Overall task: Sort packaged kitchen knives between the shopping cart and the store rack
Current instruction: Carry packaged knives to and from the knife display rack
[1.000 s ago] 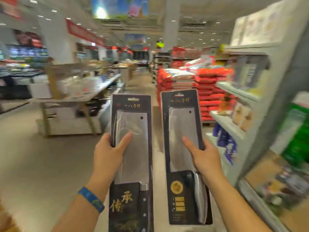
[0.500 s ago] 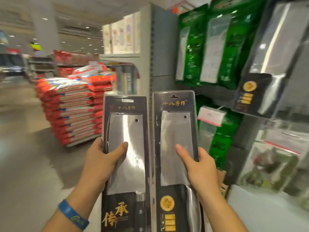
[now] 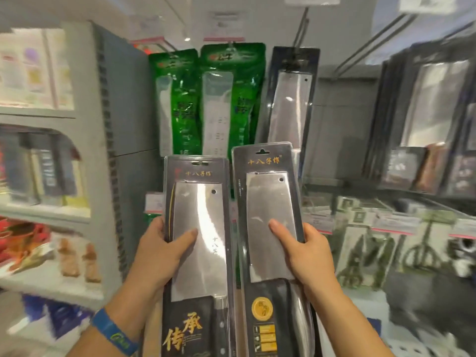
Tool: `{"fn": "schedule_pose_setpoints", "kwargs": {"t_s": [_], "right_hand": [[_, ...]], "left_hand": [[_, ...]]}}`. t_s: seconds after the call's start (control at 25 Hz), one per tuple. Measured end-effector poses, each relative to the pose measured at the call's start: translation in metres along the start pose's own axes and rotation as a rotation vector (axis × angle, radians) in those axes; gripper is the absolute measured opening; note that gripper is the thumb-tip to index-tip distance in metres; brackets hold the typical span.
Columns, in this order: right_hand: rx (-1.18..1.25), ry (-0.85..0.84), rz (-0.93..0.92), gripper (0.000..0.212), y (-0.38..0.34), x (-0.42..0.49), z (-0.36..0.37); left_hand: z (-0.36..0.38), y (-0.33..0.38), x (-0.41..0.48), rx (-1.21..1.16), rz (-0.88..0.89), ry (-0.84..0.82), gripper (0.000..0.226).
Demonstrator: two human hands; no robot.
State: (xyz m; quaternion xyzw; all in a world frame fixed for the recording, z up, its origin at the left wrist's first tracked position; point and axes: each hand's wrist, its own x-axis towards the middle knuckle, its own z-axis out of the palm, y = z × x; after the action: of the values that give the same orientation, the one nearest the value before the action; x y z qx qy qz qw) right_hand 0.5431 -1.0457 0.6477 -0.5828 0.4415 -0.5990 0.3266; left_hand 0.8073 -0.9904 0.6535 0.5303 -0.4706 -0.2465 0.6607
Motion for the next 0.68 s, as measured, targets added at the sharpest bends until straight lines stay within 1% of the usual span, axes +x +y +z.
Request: {"fn": "schedule_pose_setpoints", "kwargs": {"t_s": [0.12,0.28,0.36,0.44,0.52,0.6,0.64,0.68], "right_hand": [[-0.035,0.091,0.005,0.048,-0.003,0.004,-0.02],[-0.102,0.185,-0.003,0.057,-0.009,0.013,-0.054],[-0.106,0.24,-0.014,0.065,-0.013,0.023,-0.078],[-0.141,0.324,-0.031,0.081,-0.019,0.037,-0.104],[-0.151,0.379,-0.015,0.098,-0.023,0.052,-0.127],[-0.15,0.366,-0.016,0.112,-0.028,0.064,-0.14],[-0.151,0.354,-0.019,0.112,-0.029,0.07,-0.144],[-0.157,0.354,-0.023,0.107,-0.029,0.073,-0.148]], "left_hand": [[0.018,0.002,0.016,-0.073,0.004,-0.146,0.036],[0.051,0.011,0.023,-0.112,0.057,-0.214,0.041],[0.071,0.02,0.024,-0.079,0.113,-0.183,0.034],[0.088,0.031,0.029,0.012,0.195,-0.109,0.029],[0.105,0.044,0.034,0.059,0.269,-0.068,0.036],[0.12,0.055,0.039,0.078,0.317,-0.053,0.041],[0.127,0.059,0.041,0.076,0.322,-0.055,0.04],[0.133,0.06,0.042,0.067,0.322,-0.059,0.04]]}}
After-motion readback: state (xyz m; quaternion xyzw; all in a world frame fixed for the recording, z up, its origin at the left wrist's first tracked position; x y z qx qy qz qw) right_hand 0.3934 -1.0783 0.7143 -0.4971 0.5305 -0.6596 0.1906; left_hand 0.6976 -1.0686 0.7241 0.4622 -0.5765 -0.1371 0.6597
